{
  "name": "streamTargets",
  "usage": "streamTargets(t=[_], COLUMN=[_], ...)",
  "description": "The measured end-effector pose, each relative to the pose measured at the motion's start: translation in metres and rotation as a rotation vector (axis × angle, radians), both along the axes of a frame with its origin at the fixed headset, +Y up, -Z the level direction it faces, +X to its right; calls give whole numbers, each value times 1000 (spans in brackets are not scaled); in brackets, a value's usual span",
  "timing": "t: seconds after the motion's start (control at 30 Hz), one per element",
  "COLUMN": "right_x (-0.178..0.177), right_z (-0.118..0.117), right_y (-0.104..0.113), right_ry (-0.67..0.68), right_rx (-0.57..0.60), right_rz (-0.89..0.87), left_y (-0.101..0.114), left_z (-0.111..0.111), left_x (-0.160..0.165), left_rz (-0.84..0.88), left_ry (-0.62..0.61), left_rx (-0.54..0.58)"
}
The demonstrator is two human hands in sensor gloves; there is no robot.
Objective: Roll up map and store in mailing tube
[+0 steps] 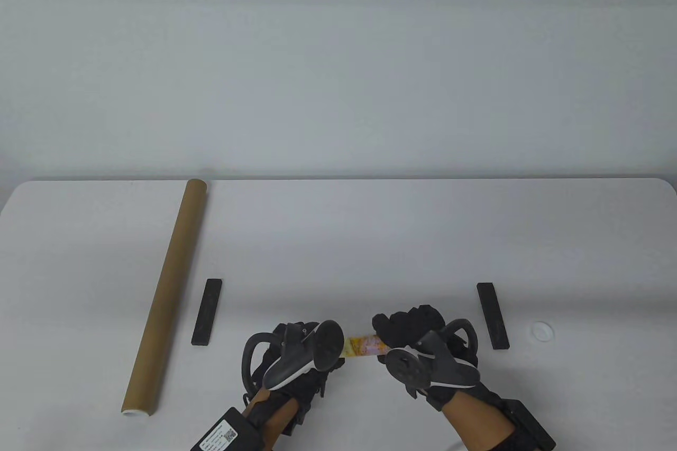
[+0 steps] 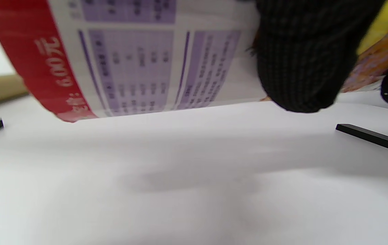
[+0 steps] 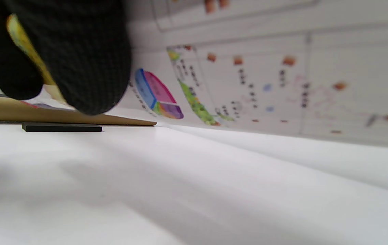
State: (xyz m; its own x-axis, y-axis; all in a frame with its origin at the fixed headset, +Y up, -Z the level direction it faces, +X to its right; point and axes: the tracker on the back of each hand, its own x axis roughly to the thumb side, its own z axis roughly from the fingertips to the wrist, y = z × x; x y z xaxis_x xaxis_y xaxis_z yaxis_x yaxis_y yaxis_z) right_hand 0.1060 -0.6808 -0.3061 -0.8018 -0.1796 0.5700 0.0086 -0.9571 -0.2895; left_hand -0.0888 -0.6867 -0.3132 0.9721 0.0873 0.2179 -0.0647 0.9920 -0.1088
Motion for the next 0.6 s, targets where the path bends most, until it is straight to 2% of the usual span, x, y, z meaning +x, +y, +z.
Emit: streamTargets(t=[0.17,0.23,0.37,0.47,0.6], right_x=[-3,-3,-3,-1,3], right_z=[2,1,0,-3,-6], right_y=[1,1,1,1,2], right_ry=[3,2,-5,-18,-23], right_rx=[37,27,6,-25,-82], right_rz=[27,28,30,11,-40], left_y=[-3,-3,-4,-1,5], left_z=[-4,-4,-1,5,11], left_x=[-3,-3,-1,3,7], left_rz=[45,46,22,-42,-88], left_ry=[6,3,6,18,31], left_rx=[-80,-68,-11,103,201])
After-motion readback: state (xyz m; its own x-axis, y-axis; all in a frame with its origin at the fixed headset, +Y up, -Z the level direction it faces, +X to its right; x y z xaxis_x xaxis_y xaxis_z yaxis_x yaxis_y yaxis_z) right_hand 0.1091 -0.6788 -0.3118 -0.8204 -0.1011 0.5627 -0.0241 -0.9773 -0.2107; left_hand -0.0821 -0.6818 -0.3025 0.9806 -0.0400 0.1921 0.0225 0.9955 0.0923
